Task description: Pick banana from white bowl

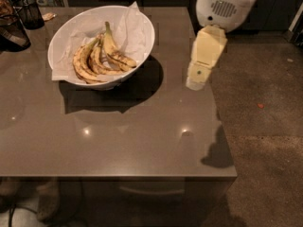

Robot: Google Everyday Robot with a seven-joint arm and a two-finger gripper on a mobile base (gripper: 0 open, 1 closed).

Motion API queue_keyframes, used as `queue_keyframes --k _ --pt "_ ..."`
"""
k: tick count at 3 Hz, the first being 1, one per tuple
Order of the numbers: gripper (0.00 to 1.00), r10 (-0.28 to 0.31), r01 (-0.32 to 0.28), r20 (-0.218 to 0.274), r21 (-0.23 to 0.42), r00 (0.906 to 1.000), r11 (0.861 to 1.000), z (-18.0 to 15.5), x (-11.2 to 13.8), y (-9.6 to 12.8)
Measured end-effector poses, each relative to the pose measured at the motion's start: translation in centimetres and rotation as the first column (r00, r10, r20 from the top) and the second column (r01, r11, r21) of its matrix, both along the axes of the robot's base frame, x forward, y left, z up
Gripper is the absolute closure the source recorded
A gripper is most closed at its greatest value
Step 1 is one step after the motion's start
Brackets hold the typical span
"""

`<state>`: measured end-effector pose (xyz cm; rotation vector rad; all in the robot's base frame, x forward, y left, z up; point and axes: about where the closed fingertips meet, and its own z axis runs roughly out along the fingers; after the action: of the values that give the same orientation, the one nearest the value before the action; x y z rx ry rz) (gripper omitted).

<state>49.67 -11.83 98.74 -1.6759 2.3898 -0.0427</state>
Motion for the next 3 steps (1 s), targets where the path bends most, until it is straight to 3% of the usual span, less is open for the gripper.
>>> queue_keyframes --k 1,2,3 --pt "0.0 0.002 -0.003 0.031 0.019 0.9995 1.0 0.2 0.8 0.9" --pt "0.0 -0.006 0.004 0.026 0.066 0.9996 0.998 0.1 1.8 1.9" --pt "0.0 -0.002 0.003 -0.011 0.098 0.9999 0.995 0.2 4.0 6.3"
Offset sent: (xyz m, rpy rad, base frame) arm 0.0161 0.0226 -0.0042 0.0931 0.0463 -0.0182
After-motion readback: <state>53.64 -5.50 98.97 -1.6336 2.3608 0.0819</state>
